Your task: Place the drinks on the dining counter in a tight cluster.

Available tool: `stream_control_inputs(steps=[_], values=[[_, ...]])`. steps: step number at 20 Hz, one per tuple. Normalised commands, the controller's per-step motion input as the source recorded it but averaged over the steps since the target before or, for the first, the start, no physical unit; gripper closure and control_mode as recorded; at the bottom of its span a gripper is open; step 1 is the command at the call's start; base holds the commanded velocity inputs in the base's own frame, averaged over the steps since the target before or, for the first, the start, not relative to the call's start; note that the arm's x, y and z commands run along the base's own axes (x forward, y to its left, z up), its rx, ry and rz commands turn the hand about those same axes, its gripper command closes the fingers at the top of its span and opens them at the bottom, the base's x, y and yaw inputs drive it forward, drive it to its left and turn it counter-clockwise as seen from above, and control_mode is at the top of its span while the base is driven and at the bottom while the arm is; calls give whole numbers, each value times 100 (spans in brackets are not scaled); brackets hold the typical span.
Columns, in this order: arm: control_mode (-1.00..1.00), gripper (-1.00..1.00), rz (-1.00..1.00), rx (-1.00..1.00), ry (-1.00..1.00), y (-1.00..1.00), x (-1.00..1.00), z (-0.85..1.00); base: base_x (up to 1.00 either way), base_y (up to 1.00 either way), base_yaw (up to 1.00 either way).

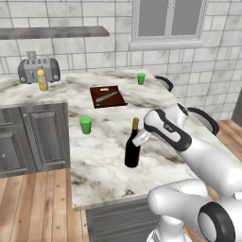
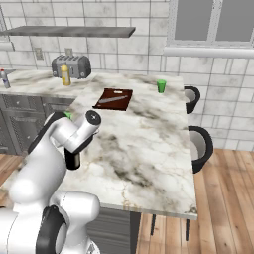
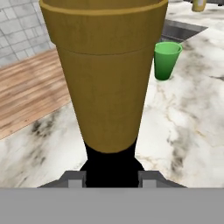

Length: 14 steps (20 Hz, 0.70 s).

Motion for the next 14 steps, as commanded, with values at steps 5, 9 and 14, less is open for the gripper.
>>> stream_control_inputs(steps=[5, 9, 14], values=[[-100, 100, 3, 0, -5, 2, 20, 0, 0, 0, 0], [-100, 100, 6, 0, -10, 0, 2, 0, 0, 0, 0], [-100, 100, 7, 0, -12, 0, 0, 0, 0, 0, 0]])
